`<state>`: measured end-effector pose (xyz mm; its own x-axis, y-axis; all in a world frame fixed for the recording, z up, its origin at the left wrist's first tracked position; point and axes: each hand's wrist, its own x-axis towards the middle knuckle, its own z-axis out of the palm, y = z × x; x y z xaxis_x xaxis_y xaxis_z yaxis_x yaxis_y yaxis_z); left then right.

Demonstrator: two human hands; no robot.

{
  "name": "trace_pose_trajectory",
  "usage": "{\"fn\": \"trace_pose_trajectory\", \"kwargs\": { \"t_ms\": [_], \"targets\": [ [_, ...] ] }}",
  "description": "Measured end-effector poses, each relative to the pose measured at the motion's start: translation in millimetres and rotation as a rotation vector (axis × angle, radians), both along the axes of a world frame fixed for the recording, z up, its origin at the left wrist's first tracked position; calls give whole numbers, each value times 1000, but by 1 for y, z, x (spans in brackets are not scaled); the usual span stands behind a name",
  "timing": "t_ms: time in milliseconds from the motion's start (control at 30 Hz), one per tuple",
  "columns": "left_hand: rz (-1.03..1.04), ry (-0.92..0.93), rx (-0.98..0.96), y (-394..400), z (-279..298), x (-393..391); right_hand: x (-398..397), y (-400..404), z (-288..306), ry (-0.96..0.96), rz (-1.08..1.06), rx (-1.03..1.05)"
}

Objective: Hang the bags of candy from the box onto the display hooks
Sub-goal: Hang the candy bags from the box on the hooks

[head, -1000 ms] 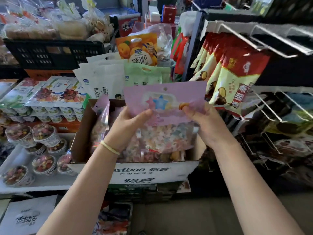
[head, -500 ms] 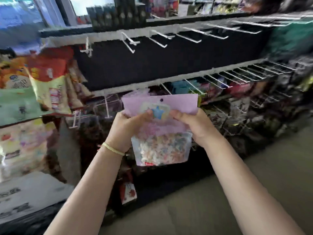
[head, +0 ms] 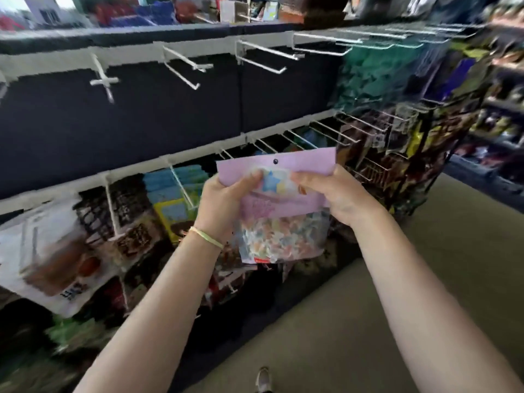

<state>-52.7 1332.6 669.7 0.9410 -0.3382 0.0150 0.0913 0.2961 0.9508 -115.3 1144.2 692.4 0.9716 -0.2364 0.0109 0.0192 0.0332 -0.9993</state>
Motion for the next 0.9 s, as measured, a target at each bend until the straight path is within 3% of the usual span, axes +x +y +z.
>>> {"fn": "trace_pose_trajectory", "kwargs": {
  "t_ms": [233,467,700,900],
  "targets": [
    [-155,-42,88,-149,24,74,75,-142,-1,16,-316,-47],
    [-64,-112,89,-298,40,118,136,-289,8,-63,-334,19],
    [220,-144,40,-437,42,148,192,-422,25,-125,-103,52],
    [452,-210,53,-487,64,164,234,-468,50,-155,28,84]
  ]
}}
